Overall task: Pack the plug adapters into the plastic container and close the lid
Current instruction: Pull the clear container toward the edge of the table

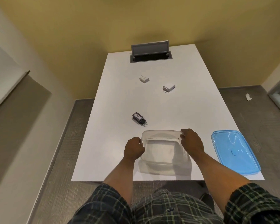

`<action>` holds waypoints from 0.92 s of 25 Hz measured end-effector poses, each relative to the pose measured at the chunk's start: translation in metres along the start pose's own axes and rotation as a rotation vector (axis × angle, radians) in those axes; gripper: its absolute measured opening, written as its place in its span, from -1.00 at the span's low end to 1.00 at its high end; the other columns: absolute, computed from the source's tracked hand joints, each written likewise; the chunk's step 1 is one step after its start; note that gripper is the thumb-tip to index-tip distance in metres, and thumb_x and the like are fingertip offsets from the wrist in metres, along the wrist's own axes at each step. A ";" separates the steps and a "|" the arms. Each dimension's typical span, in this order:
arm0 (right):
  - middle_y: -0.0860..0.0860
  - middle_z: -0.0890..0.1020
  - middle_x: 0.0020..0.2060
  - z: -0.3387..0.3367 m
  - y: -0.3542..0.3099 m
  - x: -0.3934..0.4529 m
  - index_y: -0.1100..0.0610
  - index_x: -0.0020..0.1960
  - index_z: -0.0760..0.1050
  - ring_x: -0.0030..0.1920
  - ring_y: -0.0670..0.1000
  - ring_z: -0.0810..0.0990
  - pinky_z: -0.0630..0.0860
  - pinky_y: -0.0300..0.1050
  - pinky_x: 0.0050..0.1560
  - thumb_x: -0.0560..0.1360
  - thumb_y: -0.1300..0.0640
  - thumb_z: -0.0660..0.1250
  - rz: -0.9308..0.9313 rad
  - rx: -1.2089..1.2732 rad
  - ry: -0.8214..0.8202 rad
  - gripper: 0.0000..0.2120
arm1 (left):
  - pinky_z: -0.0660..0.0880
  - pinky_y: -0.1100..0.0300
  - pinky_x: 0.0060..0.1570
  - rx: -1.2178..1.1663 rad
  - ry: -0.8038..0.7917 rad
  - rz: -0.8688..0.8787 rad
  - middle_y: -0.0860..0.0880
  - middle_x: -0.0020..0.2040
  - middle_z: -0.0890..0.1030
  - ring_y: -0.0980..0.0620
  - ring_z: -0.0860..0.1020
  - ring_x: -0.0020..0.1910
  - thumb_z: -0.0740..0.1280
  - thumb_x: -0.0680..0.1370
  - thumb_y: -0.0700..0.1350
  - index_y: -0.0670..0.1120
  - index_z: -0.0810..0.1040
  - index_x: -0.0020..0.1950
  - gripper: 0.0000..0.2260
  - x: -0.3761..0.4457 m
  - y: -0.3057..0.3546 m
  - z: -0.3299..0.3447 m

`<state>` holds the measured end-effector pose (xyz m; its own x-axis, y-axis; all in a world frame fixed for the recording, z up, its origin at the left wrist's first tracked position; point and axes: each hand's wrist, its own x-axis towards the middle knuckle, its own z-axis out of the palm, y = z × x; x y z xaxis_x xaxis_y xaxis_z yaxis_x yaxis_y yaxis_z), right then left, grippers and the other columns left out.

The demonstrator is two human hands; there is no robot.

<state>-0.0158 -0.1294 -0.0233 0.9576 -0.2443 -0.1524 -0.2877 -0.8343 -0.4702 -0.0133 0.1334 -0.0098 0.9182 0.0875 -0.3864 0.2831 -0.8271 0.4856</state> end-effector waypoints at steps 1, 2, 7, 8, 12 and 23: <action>0.10 0.60 0.14 0.001 0.000 0.001 0.14 0.25 0.55 0.17 0.16 0.55 0.48 -0.01 0.08 0.59 0.23 0.21 -0.002 0.001 -0.003 -0.72 | 0.52 0.12 -0.07 -0.015 -0.004 -0.004 -0.11 0.06 0.66 -0.13 0.60 -0.03 0.27 0.55 -0.16 -0.16 0.60 0.02 -0.86 -0.001 0.000 0.000; 0.11 0.60 0.15 0.002 0.001 0.002 0.14 0.27 0.55 0.19 0.16 0.55 0.47 -0.01 0.11 0.58 0.25 0.19 -0.005 0.001 -0.013 -0.69 | 0.57 0.09 -0.01 -0.029 -0.014 -0.008 -0.11 0.07 0.66 -0.15 0.64 0.00 0.27 0.55 -0.16 -0.16 0.60 0.03 -0.85 -0.001 -0.001 -0.001; 0.07 0.57 0.25 0.004 0.006 0.004 0.11 0.40 0.47 0.29 0.11 0.51 0.42 -0.06 0.22 0.58 0.29 0.16 -0.011 0.012 -0.068 -0.58 | 0.62 -0.06 0.15 -0.087 -0.087 -0.005 -0.15 0.10 0.70 -0.20 0.70 0.04 0.26 0.55 -0.15 -0.08 0.54 0.30 -0.68 -0.003 -0.003 0.001; 0.08 0.57 0.25 0.004 0.005 0.005 0.11 0.41 0.46 0.29 0.11 0.50 0.42 -0.06 0.22 0.57 0.30 0.15 -0.011 0.011 -0.072 -0.57 | 0.62 -0.05 0.16 -0.079 -0.094 0.007 -0.15 0.11 0.70 -0.19 0.70 0.06 0.25 0.55 -0.16 -0.04 0.50 0.37 -0.62 -0.003 -0.003 0.001; 0.06 0.55 0.29 0.006 0.002 0.005 0.10 0.47 0.40 0.32 0.10 0.48 0.42 -0.03 0.28 0.54 0.35 0.14 0.014 0.048 -0.098 -0.48 | 0.64 -0.06 0.10 -0.073 -0.111 0.043 -0.10 0.08 0.70 -0.17 0.71 0.00 0.22 0.49 -0.18 0.05 0.46 0.41 -0.53 -0.004 -0.001 -0.001; 0.01 0.52 0.33 0.008 -0.004 0.006 0.05 0.49 0.35 0.33 0.08 0.48 0.46 0.00 0.24 0.50 0.31 0.14 0.025 -0.005 -0.152 -0.44 | 0.61 -0.04 0.14 -0.007 -0.115 0.023 -0.13 0.14 0.66 -0.18 0.65 0.12 0.25 0.55 -0.07 0.01 0.29 0.52 -0.48 0.003 -0.005 0.002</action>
<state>-0.0092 -0.1238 -0.0292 0.9370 -0.1878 -0.2945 -0.3113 -0.8313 -0.4604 -0.0123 0.1370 -0.0150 0.8865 0.0042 -0.4627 0.2649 -0.8244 0.5002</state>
